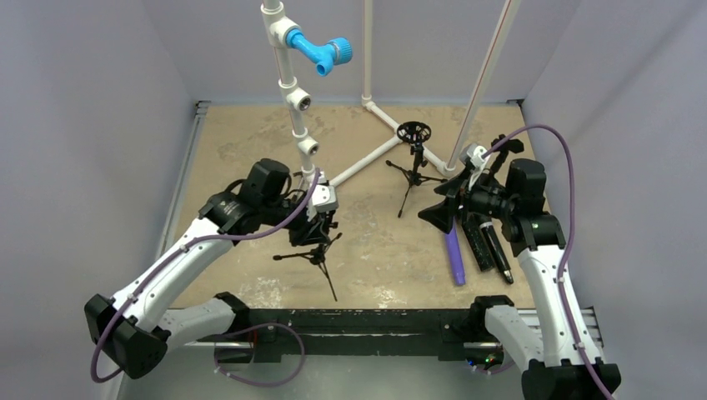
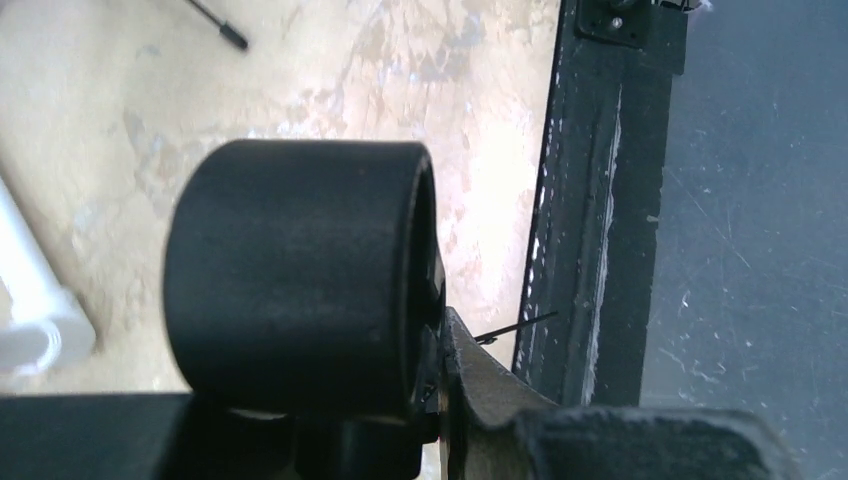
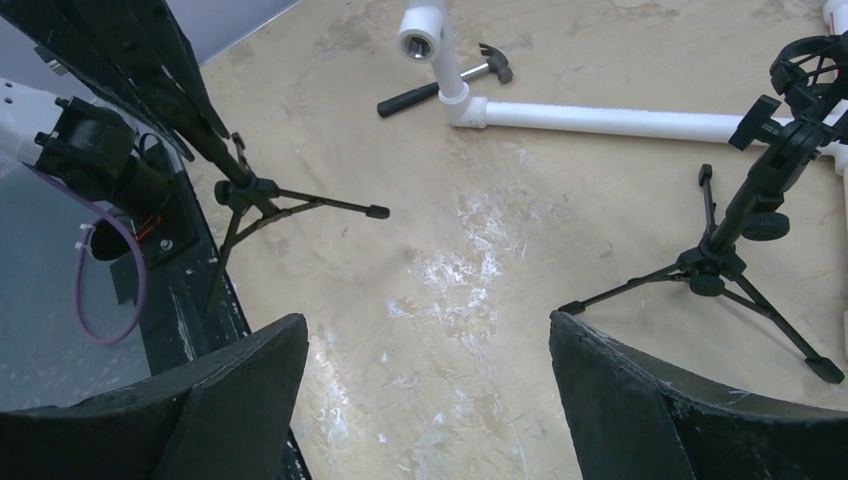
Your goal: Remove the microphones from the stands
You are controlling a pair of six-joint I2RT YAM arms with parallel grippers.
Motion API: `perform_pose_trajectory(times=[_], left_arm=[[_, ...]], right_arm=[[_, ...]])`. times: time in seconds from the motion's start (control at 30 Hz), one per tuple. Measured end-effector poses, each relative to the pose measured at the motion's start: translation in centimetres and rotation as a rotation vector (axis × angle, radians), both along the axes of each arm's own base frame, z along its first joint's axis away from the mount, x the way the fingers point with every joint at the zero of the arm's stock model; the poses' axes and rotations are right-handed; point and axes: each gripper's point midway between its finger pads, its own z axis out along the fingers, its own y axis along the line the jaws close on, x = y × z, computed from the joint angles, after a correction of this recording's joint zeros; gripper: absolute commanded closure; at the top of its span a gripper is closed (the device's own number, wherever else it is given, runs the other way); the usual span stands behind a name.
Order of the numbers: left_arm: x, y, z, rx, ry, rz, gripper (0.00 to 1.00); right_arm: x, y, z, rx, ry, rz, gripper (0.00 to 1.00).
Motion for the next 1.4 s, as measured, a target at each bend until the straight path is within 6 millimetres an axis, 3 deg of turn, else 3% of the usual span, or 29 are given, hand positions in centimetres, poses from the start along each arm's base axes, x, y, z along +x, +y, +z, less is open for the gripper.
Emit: perform_pose_trajectory(times=[0.17,0.33,0.6,0.83,1.03,1.23,1.4], left_arm=[[1.6,-3.9,0.5,-0.031,-0.039,-0.052,1.00],[5.6,-7.2,-0.1,-0.052,-0.068,-0.019,1.00],[10.8,-9.8,-2.2,-0.046,-0.141,0.056,1.00],[14.2,-12.0,-2.3,-0.073,-0.188,0.088,1.00],[16.8,-12.5,-3.2,-0.089,-0.205,0.144,1.00],[20.3,-11.5,-4.5,-0.094,-0.176,0.240,1.00],[21.6,-11.6,-4.8,-0.102,-0.182,0.266,0.98]], right_arm=[[0.2,-0.4,0.0,-0.001,0.001,-0.016,0.11],[0.3,-0.5,-0.1,-0.001,0.006,-0.024,0.11],[0.3,-0.6,-0.1,-0.003,0.002,-0.026,0.11],[0.3,-0.7,0.0,-0.004,-0.003,-0.032,0.11],[0.2,-0.7,0.2,-0.006,-0.015,-0.032,0.11],[0.2,-0.8,0.2,-0.006,-0.016,-0.031,0.10],[0.2,-0.8,0.2,-0.007,-0.016,-0.031,0.10]])
